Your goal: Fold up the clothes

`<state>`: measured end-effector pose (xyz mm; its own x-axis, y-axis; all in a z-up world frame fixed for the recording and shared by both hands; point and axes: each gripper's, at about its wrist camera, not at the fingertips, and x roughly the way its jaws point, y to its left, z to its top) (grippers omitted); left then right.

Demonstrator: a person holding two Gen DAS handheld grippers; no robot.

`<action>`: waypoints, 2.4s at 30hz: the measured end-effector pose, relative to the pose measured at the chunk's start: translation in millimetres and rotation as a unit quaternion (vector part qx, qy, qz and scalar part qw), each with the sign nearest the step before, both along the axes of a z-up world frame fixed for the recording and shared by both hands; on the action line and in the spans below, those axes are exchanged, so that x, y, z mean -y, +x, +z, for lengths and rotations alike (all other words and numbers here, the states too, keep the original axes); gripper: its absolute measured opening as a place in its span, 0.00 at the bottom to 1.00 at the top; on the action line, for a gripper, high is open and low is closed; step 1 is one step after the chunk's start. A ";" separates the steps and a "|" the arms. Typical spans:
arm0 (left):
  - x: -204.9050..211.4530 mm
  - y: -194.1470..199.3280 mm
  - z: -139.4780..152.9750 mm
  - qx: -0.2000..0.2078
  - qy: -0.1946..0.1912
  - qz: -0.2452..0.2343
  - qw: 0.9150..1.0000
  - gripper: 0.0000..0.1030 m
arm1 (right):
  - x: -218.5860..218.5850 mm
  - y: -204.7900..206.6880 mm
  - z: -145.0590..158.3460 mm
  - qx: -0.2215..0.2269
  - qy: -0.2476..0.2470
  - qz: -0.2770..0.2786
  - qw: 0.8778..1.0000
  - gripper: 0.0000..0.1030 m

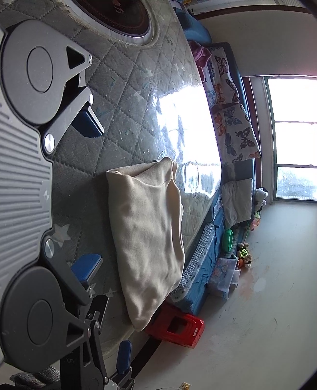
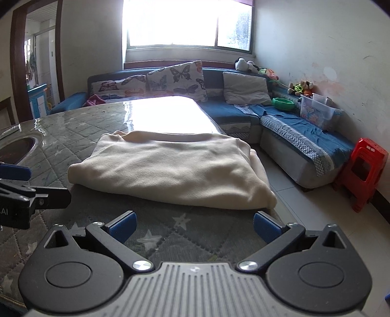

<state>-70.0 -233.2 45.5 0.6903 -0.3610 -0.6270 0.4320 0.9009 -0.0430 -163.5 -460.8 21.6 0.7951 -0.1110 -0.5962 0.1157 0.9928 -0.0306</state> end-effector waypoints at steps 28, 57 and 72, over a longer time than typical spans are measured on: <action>6.3 -30.8 4.8 0.016 0.009 -0.011 1.000 1.00 | -4.4 -28.9 10.8 0.022 0.009 -0.008 1.000 1.00; 8.9 -34.8 0.7 0.013 0.017 -0.010 1.000 1.00 | -5.0 -29.9 5.0 0.019 0.020 -0.010 1.000 1.00; 8.7 -31.6 -1.0 0.010 0.019 -0.008 1.000 1.00 | -6.1 -26.7 3.9 0.014 0.022 -0.010 1.000 1.00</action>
